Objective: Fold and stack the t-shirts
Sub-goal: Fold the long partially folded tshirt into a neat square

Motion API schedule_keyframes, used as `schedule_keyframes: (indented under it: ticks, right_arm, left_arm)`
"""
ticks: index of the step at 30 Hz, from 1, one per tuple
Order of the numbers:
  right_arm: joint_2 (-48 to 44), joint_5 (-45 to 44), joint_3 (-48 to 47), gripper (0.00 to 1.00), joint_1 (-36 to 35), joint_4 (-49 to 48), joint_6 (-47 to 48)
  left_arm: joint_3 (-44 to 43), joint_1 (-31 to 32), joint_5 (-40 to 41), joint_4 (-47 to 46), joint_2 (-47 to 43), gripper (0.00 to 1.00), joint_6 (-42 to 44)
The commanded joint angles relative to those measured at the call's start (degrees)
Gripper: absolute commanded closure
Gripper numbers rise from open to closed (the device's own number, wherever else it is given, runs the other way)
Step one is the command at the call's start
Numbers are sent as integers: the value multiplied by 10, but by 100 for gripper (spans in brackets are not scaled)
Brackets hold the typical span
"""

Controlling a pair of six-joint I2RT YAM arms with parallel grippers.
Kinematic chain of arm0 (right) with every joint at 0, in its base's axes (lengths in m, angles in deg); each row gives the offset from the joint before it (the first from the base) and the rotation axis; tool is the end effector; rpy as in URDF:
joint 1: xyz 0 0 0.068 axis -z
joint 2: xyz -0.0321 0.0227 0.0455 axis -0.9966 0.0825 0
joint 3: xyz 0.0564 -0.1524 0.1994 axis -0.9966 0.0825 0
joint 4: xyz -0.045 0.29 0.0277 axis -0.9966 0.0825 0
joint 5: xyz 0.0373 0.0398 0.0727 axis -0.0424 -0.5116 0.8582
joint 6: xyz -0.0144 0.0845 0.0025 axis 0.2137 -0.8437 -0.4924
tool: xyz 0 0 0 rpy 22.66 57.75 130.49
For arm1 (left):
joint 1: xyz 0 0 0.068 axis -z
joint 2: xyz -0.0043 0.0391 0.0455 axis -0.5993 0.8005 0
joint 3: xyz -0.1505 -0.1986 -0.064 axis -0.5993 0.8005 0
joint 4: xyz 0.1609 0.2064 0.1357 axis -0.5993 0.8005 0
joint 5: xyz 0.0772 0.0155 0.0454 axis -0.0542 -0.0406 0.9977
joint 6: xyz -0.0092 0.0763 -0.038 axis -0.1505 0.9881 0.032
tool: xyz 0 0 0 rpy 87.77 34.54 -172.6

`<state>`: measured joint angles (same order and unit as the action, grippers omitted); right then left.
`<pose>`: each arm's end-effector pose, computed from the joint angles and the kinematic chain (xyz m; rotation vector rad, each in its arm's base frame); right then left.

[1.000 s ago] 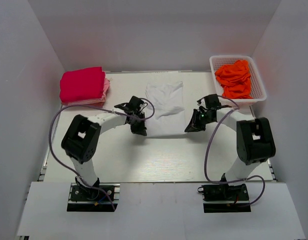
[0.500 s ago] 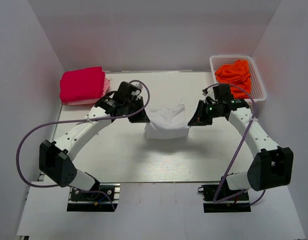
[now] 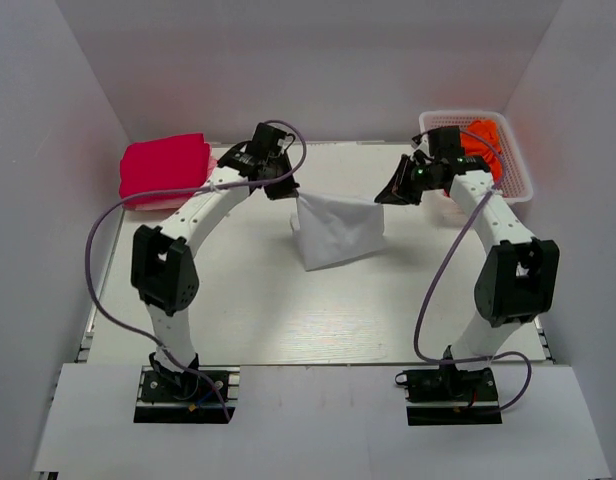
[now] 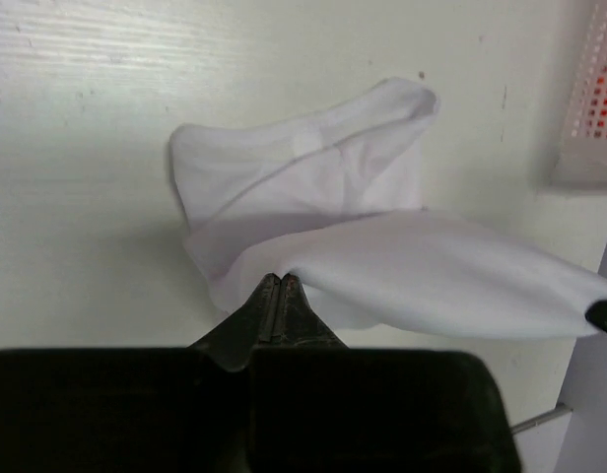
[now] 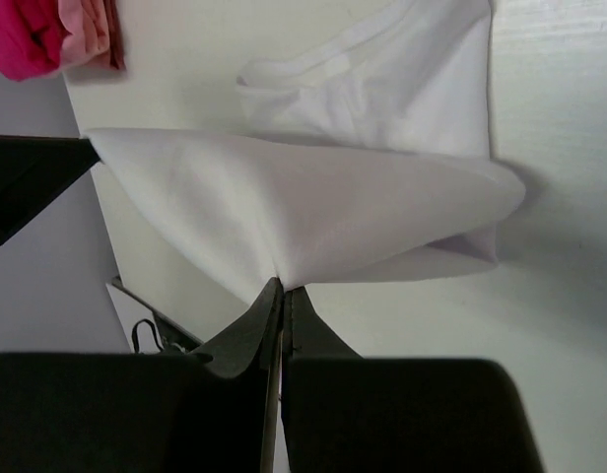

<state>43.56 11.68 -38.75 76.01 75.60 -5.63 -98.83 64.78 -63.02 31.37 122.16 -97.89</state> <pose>0.4173 0.1040 0.2561 0.1979 2.4902 0.8880 0.4174 -0.2233 0.2590 -0.2347 2.5228 -0.5203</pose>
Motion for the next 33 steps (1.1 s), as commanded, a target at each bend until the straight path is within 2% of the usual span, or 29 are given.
schedule_keyframes:
  ticks: [1,5,10,16,21,22,23,24,25,29,33]
  right_arm:
    - [33,27,-58,100,9,-35,-11]
    - [102,41,-112,100,11,-44,-9]
    - [190,56,-229,100,14,-29,-1]
    - [293,81,-305,100,13,-48,-12]
    - [369,117,-344,100,7,-162,-33]
    - [388,119,-368,81,8,-174,-37]
    - [408,114,-398,62,8,-174,-37]
    - [416,111,-412,39,9,-176,-46]
    - [425,121,-427,10,13,-183,-49]
    - [396,104,-396,10,11,-190,-35]
    - [300,45,-306,10,3,-180,57]
  left_arm:
    - [-54,-25,5,11,27,100,11]
    - [-66,-42,-2,-9,55,100,11]
    - [-124,-64,-18,-9,121,100,18]
    - [-192,-81,-31,15,194,100,12]
    - [-202,-99,-19,9,227,100,-21]
    - [-209,-99,-4,17,243,100,-29]
    - [-228,-107,-3,17,250,83,-34]
    - [-240,-115,-17,17,258,52,-34]
    - [-260,-115,-26,22,264,1,-34]
    - [-257,-121,-52,3,246,0,-20]
    - [-167,-107,-67,-21,185,0,-4]
